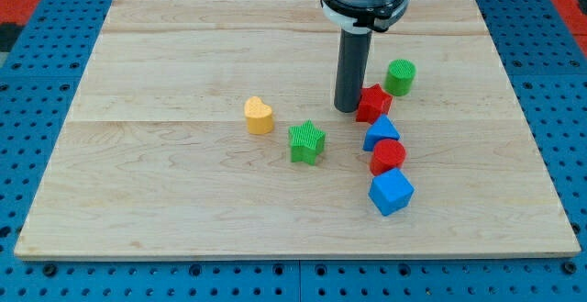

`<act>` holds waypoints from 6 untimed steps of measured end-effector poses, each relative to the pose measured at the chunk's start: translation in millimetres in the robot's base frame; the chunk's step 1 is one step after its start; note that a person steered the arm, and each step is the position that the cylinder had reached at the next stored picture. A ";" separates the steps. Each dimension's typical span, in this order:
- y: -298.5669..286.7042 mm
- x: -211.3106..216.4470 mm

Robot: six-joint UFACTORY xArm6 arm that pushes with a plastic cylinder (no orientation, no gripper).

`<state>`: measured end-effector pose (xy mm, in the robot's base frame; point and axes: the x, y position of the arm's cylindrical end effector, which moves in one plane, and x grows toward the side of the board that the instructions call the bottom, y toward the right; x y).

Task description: Slide yellow hexagon to the top center

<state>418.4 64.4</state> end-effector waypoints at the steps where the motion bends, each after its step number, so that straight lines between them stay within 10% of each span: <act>1: 0.2 0.0; 6: -20.0 -75.5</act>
<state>342.9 44.4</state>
